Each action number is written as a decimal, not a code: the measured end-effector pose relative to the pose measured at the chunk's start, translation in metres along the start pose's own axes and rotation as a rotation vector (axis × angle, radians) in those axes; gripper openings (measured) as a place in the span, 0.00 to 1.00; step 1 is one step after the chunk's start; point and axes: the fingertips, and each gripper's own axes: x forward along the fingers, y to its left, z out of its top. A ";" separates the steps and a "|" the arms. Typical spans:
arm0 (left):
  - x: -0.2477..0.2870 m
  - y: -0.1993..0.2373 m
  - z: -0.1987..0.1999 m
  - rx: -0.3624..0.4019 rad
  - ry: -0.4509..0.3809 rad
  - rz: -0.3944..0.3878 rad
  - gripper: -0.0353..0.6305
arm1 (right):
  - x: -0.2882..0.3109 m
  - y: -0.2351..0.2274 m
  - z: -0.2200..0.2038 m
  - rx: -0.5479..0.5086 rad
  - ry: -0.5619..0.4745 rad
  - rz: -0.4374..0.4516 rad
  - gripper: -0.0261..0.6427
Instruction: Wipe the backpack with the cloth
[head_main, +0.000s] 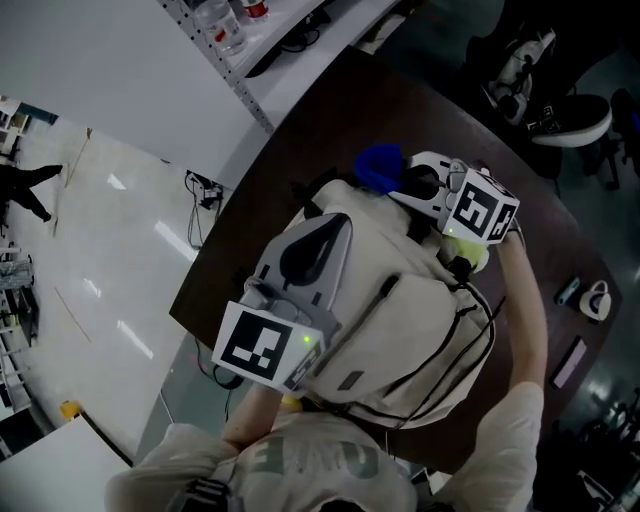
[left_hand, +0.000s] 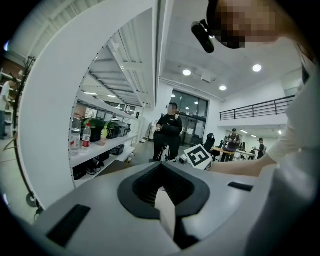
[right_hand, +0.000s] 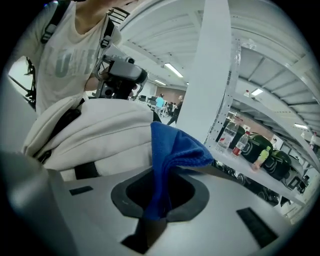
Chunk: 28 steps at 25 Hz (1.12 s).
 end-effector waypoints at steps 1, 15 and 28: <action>0.000 0.000 -0.001 0.009 0.003 0.005 0.06 | 0.000 0.002 -0.001 0.003 -0.002 0.004 0.11; 0.000 0.003 -0.004 0.028 0.003 0.027 0.06 | -0.062 0.059 -0.036 0.120 0.053 -0.118 0.11; 0.000 0.004 -0.007 0.047 0.012 0.032 0.06 | -0.140 0.145 -0.081 0.341 0.107 -0.303 0.11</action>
